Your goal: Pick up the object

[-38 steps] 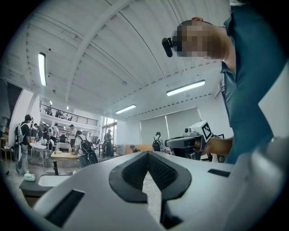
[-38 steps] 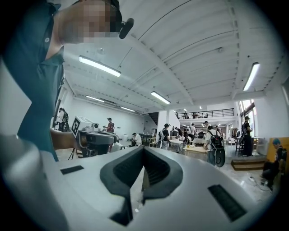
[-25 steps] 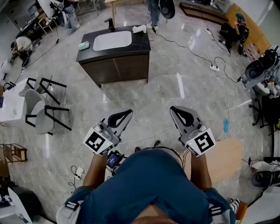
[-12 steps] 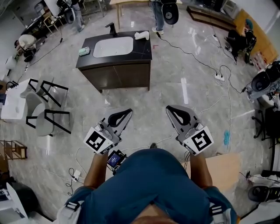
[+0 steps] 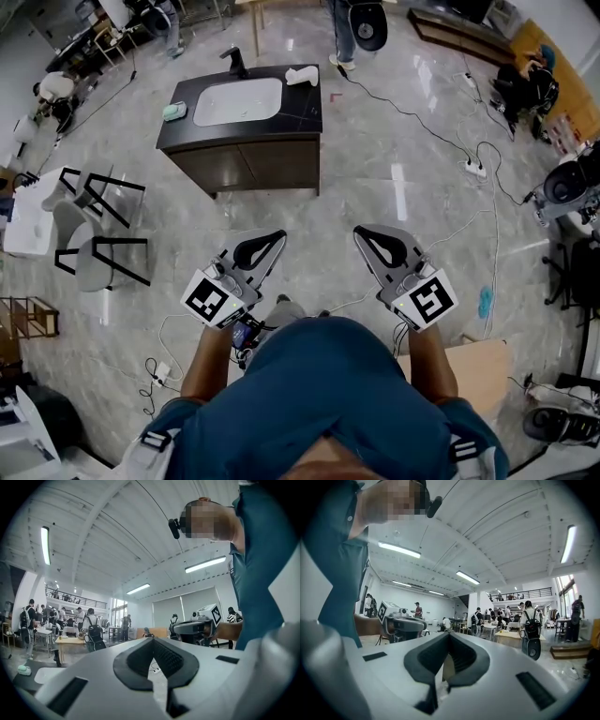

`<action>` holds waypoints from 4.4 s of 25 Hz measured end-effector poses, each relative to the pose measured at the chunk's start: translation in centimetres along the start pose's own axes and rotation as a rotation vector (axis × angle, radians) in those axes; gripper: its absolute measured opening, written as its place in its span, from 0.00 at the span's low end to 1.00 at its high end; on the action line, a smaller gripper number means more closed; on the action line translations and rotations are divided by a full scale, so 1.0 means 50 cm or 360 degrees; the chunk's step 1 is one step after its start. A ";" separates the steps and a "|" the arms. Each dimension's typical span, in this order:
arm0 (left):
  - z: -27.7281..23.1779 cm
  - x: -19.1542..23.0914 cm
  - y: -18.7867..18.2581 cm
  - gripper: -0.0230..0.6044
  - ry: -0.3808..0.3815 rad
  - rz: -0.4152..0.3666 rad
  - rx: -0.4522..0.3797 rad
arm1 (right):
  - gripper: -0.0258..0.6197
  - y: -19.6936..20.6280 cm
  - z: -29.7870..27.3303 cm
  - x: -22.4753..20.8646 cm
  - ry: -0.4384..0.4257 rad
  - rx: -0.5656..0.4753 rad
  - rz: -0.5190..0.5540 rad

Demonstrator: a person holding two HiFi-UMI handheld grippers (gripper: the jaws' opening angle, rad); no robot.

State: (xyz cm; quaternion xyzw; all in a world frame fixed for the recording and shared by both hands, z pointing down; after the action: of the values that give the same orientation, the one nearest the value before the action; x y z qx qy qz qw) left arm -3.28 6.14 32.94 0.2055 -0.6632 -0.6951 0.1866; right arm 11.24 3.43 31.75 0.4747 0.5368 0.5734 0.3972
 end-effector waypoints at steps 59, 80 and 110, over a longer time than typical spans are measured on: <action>-0.590 0.489 0.056 0.04 0.0033 0.0015 0.0066 | 0.06 0.108 -0.290 -0.702 0.0016 -0.0007 -0.0094; -0.778 0.760 0.084 0.04 0.0350 0.0051 0.0016 | 0.06 0.133 -0.475 -0.910 0.0315 0.0093 -0.0080; -1.126 0.934 0.167 0.04 0.0139 -0.0023 0.0150 | 0.06 0.207 -0.539 -1.246 0.0033 0.0059 -0.0155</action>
State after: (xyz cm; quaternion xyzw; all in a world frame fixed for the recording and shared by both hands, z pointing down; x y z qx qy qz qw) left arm -12.89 -66.72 37.49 0.2489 -0.6850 -0.6547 0.2005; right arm 0.20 -64.24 35.40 0.4491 0.5739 0.5483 0.4102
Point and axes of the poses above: the fingertips, and each gripper's own axes: z backward along the fingers, x to its left, y out of its underside, the point moved 2 cm from there along z, backward along the fingers, and after that the axes turned 13 degrees about -y, right-handed, at the moved point
